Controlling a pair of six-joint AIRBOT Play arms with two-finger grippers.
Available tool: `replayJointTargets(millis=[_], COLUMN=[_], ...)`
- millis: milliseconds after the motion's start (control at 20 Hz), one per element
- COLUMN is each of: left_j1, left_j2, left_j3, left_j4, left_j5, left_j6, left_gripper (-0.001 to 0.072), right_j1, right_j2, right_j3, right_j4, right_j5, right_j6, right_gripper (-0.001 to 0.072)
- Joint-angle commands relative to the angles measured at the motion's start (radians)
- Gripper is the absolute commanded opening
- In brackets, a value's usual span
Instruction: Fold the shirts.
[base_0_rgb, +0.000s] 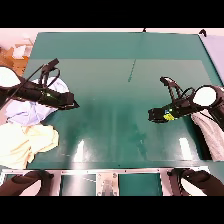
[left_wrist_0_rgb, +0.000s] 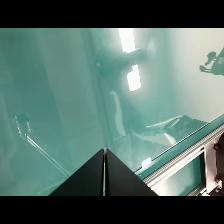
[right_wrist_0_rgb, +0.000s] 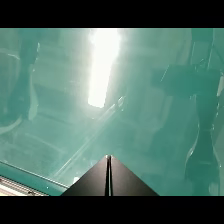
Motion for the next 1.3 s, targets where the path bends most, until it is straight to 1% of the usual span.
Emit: replayJointTargets(millis=[0, 450, 500, 550, 600, 650, 700, 750, 800, 850, 900, 950, 1000, 1050, 1100, 1250], left_j1=[0.000, 0.000, 0.000, 0.000, 0.000, 0.000, 0.000, 0.000, 0.000, 0.011, 0.037, 0.079, 0.119, 0.157, 0.193, 0.258], left_j2=[0.001, 0.001, 0.001, 0.001, 0.000, 0.000, -0.002, -0.004, -0.004, -0.006, -0.012, -0.031, -0.064, -0.111, -0.163, -0.308], left_j3=[0.000, 0.000, 0.000, 0.001, 0.008, 0.009, 0.009, 0.009, 0.006, 0.001, -0.008, -0.023, -0.041, -0.056, -0.064, -0.067], left_j4=[0.000, 0.001, 0.005, 0.053, 0.182, 0.358, 0.570, 0.807, 1.007, 1.153, 1.197, 1.177, 1.146, 1.131, 1.130, 1.104], left_j5=[0.000, 0.014, 0.087, 0.151, 0.200, 0.244, 0.262, 0.273, 0.285, 0.312, 0.356, 0.409, 0.440, 0.442, 0.438, 0.445], left_j6=[0.000, 0.009, 0.073, 0.129, 0.116, 0.051, -0.021, -0.118, -0.195, -0.233, -0.229, -0.227, -0.226, -0.224, -0.237, -0.235], left_gripper=[0.0026, 0.0026, 0.0025, 0.0025, 0.0025, 0.0025, 0.0025, 0.0025, 0.0025, 0.0025, 0.0025, 0.0027, 0.0054, 0.0432, 0.0695, 0.0689], right_j1=[0.001, 0.001, 0.001, 0.001, 0.001, 0.001, 0.001, 0.001, 0.001, 0.001, 0.000, 0.000, 0.000, 0.000, 0.000, 0.001], right_j2=[0.001, 0.001, 0.001, 0.001, 0.001, 0.001, 0.001, 0.001, 0.001, 0.001, 0.001, 0.000, 0.000, 0.000, 0.000, 0.000], right_j3=[0.000, 0.000, 0.000, 0.000, 0.000, 0.000, 0.000, 0.000, 0.000, 0.000, 0.000, 0.000, 0.000, 0.000, 0.000, 0.000], right_j4=[0.000, 0.000, 0.000, 0.000, -0.001, 0.000, 0.000, 0.000, 0.000, 0.000, -0.001, 0.000, 0.000, 0.000, 0.000, 0.000], right_j5=[0.000, 0.000, 0.000, 0.000, -0.002, -0.007, -0.007, -0.007, -0.007, -0.010, -0.024, -0.046, -0.066, -0.087, -0.107, -0.128], right_j6=[0.000, 0.000, 0.000, 0.000, -0.001, 0.000, 0.000, 0.000, 0.000, 0.000, 0.000, 0.000, 0.000, 0.000, 0.000, 0.000], right_gripper=[0.0012, 0.0012, 0.0012, 0.0012, 0.0012, 0.0012, 0.0012, 0.0012, 0.0012, 0.0012, 0.0012, 0.0012, 0.0012, 0.0012, 0.0012, 0.0012])
